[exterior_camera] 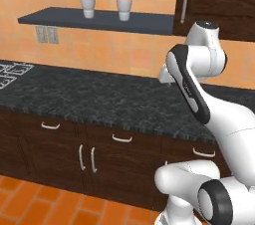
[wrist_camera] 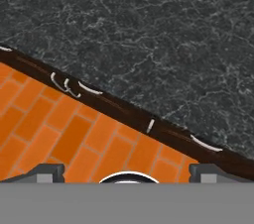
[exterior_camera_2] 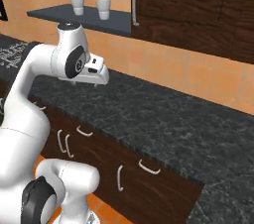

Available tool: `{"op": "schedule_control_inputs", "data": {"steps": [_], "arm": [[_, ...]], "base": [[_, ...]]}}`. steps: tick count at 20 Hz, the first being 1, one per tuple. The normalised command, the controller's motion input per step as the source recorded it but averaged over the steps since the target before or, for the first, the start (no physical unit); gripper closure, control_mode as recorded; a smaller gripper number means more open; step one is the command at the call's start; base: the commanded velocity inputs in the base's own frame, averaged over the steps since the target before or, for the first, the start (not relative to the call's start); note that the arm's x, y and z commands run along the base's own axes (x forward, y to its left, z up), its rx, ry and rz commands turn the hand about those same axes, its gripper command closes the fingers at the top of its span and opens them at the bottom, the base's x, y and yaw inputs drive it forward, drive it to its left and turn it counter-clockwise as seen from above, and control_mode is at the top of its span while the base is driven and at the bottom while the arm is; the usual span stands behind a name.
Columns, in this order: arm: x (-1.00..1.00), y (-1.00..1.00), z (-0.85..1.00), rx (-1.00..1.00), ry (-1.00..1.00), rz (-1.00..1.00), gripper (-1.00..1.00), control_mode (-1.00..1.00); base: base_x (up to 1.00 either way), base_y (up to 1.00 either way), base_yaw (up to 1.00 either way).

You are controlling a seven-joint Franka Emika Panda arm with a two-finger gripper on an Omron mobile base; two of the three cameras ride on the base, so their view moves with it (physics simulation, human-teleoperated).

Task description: Take a straw from the drawer in front and place it inside the glass cup on the dining counter.

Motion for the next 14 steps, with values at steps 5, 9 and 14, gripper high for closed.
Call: {"op": "schedule_control_inputs", "data": {"steps": [5, 9, 14], "arm": [[0.0, 0.0, 0.0, 0.0, 0.0, 0.0, -1.0, 1.0], [0.0, 0.0, 0.0, 0.0, 0.0, 0.0, -1.0, 1.0], [0.0, 0.0, 0.0, 0.0, 0.0, 0.0, -1.0, 1.0]], "base": [[0.05, -0.24, 0.5], [0.01, -0.42, 0.37], [0.09, -0.48, 0.21]]}}
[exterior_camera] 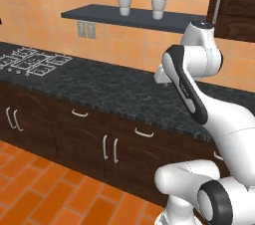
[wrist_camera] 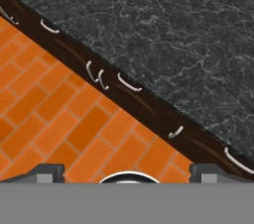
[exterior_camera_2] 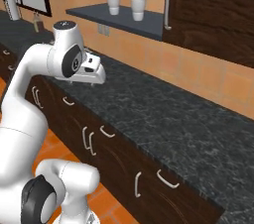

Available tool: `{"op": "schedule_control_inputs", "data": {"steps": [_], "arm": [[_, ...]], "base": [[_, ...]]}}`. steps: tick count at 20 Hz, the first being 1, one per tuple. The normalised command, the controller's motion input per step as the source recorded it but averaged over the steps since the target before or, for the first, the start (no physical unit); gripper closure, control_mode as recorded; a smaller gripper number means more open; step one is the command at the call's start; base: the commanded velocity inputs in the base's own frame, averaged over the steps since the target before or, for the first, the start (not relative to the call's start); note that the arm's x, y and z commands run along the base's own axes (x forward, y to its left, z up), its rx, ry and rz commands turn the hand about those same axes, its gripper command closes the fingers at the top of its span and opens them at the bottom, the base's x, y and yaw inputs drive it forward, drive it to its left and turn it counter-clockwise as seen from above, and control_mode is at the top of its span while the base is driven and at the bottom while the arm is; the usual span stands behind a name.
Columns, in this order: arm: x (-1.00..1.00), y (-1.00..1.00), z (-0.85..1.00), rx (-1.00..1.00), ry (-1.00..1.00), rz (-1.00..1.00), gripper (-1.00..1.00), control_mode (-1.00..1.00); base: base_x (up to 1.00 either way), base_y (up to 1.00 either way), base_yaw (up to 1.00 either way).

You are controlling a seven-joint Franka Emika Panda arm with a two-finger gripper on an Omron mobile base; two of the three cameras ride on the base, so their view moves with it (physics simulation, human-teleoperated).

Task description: Take a straw from the drawer in front and place it inside the glass cup on the dining counter.

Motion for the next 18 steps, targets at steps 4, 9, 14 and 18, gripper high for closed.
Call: {"op": "schedule_control_inputs", "data": {"steps": [4, 9, 14, 18], "arm": [[0.0, 0.0, 0.0, 0.0, 0.0, 0.0, -1.0, 1.0], [0.0, 0.0, 0.0, 0.0, 0.0, 0.0, -1.0, 1.0], [0.0, 0.0, 0.0, 0.0, 0.0, 0.0, -1.0, 1.0], [0.0, 0.0, 0.0, 0.0, 0.0, 0.0, -1.0, 1.0]], "base": [[0.0, -0.53, 0.08], [0.0, -0.21, 0.0], [0.06, -0.01, -0.03], [0.21, -0.02, -0.04]]}}
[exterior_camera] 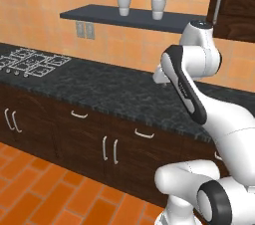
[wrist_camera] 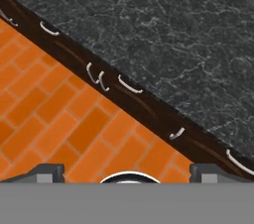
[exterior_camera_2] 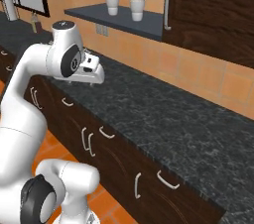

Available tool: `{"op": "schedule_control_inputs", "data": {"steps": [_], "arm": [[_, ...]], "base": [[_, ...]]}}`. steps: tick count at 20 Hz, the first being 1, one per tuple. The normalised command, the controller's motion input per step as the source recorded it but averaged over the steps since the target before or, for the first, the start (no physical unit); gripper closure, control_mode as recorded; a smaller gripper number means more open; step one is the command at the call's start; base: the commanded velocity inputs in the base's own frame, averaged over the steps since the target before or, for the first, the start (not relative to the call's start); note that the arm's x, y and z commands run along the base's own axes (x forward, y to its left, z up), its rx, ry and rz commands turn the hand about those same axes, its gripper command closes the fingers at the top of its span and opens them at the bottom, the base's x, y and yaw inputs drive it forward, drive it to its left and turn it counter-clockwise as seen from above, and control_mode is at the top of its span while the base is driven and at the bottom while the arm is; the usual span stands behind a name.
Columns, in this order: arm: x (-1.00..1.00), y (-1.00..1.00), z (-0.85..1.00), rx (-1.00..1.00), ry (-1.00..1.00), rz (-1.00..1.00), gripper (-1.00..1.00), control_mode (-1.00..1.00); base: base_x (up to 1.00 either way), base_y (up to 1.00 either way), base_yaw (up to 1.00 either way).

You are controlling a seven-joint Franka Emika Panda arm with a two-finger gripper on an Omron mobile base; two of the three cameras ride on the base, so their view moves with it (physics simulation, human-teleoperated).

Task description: Take a straw from the drawer in front and place it inside the glass cup on the dining counter.

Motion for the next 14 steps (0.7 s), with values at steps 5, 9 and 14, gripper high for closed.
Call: {"op": "schedule_control_inputs", "data": {"steps": [5, 9, 14], "arm": [[0.28, 0.03, -0.59, -0.21, 0.13, -0.03, -1.0, -1.0], [0.27, 0.23, -0.84, -0.33, 0.14, -0.05, -1.0, -1.0], [0.24, 0.16, -0.65, -0.33, 0.07, 0.04, -1.0, -1.0]], "base": [[0.0, 0.0, 0.0], [0.0, 0.0, 0.0], [0.0, 0.0, 0.0]]}}
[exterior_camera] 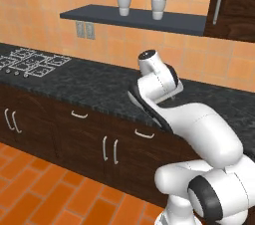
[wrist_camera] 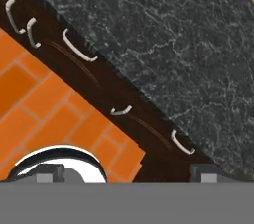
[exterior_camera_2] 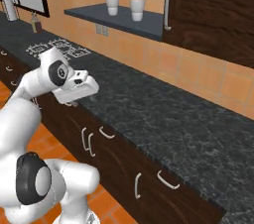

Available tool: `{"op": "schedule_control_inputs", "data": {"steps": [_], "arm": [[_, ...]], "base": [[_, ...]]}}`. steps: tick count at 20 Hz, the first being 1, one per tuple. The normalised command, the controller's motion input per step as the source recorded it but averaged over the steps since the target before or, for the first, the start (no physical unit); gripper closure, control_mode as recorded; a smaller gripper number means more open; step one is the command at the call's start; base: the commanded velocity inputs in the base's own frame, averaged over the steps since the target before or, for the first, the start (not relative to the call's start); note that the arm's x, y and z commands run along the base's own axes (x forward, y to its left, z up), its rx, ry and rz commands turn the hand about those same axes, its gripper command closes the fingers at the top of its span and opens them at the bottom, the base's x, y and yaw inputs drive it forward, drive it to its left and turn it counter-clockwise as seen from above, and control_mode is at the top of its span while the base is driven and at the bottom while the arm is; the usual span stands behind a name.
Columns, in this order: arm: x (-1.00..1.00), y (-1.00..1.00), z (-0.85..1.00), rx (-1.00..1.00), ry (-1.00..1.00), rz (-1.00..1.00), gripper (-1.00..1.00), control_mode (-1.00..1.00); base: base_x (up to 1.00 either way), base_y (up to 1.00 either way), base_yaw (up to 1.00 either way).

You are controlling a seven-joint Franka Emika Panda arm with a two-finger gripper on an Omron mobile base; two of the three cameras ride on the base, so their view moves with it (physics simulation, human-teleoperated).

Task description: Take a straw from the drawer in front and place it inside the glass cup on the dining counter.

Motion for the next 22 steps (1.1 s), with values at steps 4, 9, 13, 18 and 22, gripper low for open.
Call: {"op": "schedule_control_inputs", "data": {"steps": [4, 9, 13, 18, 22], "arm": [[0.44, 0.0, -1.0, -0.32, -0.22, 0.09, -1.0, -1.0], [0.27, 0.09, -1.0, -0.19, -0.31, 0.06, -1.0, -1.0], [0.0, 0.21, -0.74, -0.02, -0.07, 0.03, -1.0, -1.0], [0.09, 0.1, -0.1, -0.02, 0.03, 0.0, -1.0, -1.0], [0.26, 0.35, -0.62, -0.16, 0.0, 0.0, -1.0, -1.0]], "base": [[0.0, 0.0, 0.0], [0.0, 0.0, 0.0], [0.0, 0.0, 0.0], [0.0, 0.0, 0.0], [0.0, 0.0, 0.0]]}}
